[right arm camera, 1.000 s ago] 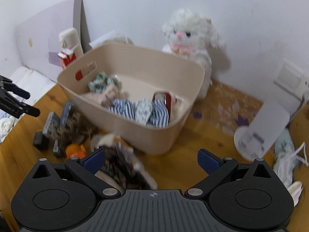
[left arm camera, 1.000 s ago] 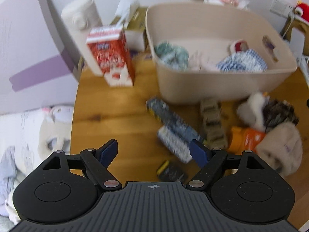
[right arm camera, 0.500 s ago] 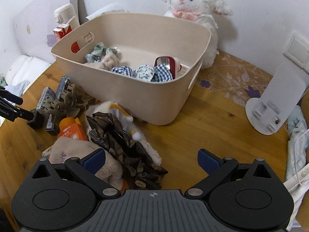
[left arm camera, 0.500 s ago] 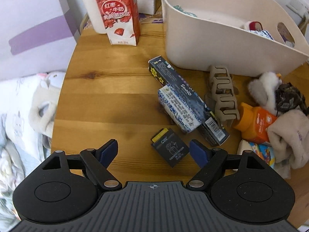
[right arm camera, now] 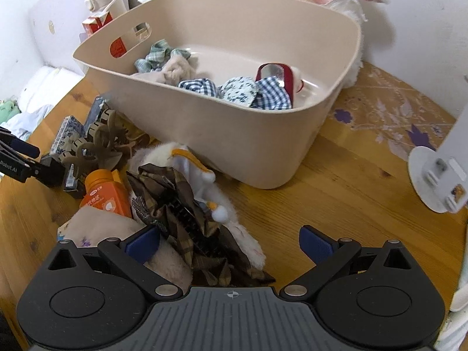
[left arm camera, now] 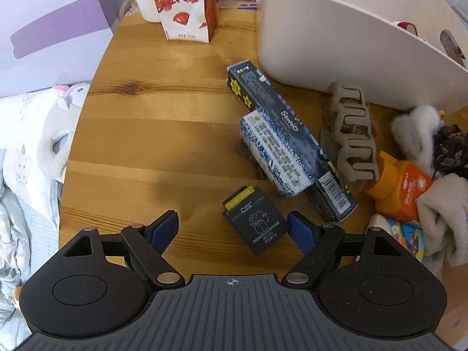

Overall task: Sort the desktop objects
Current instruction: 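Grasp the brown patterned cloth with the right tool while the left grasps the small black box, then carry both items into the beige basket and open both tools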

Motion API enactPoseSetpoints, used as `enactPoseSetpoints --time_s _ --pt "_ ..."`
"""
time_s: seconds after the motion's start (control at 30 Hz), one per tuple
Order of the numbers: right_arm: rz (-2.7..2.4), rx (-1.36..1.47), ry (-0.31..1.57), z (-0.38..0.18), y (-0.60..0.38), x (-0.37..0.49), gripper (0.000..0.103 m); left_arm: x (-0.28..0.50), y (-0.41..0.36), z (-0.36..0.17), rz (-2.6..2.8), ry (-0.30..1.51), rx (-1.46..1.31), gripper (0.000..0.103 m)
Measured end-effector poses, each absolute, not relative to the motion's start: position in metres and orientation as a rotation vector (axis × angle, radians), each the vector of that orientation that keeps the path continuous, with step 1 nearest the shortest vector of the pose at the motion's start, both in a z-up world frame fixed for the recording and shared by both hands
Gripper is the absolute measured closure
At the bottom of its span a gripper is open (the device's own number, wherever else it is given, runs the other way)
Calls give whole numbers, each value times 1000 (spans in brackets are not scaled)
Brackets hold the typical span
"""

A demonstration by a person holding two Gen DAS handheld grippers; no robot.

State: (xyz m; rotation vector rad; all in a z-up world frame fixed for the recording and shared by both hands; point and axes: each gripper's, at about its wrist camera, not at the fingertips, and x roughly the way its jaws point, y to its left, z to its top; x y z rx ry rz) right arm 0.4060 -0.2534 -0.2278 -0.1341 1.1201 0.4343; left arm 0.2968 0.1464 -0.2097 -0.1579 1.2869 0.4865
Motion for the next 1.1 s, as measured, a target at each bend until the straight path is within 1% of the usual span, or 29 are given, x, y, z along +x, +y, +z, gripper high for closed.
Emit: enactPoseSetpoints --time_s 0.27,0.3,0.33,0.37,0.43,0.47,0.53,0.57,0.63,0.67,0.7,0.83,1.1 --pt "450 -121 1123 -236 -248 414 0 300 155 -214 550 1281 -266 21" --pt "452 -118 1122 -236 -248 415 3 301 155 -215 546 1284 -266 23" --pt "456 -114 1120 -236 -249 415 9 302 154 -216 538 1288 -266 30" --pt "465 -106 1118 -236 -249 415 12 303 154 -217 526 1296 -266 33" --pt "481 -92 1119 -236 -249 415 23 305 151 -217 523 1298 -235 39" --pt "491 -87 1121 -235 -249 415 26 305 149 -217 523 1298 -216 41" --pt "505 -81 1123 -235 -248 414 38 306 147 -216 524 1294 -197 51" --pt "509 -80 1124 -234 -247 414 39 305 147 -215 522 1291 -193 53" --pt "514 -80 1126 -233 -246 413 48 305 147 -213 511 1290 -191 61" --pt "517 -75 1126 -232 -246 413 49 304 146 -213 504 1291 -186 64" --pt "515 -70 1127 -231 -247 412 50 304 145 -212 499 1293 -174 70" --pt "504 -48 1126 -226 -248 408 56 299 140 -211 490 1296 -147 71" --pt "462 -32 1090 -211 -256 393 59 286 137 -203 491 1274 -147 71"
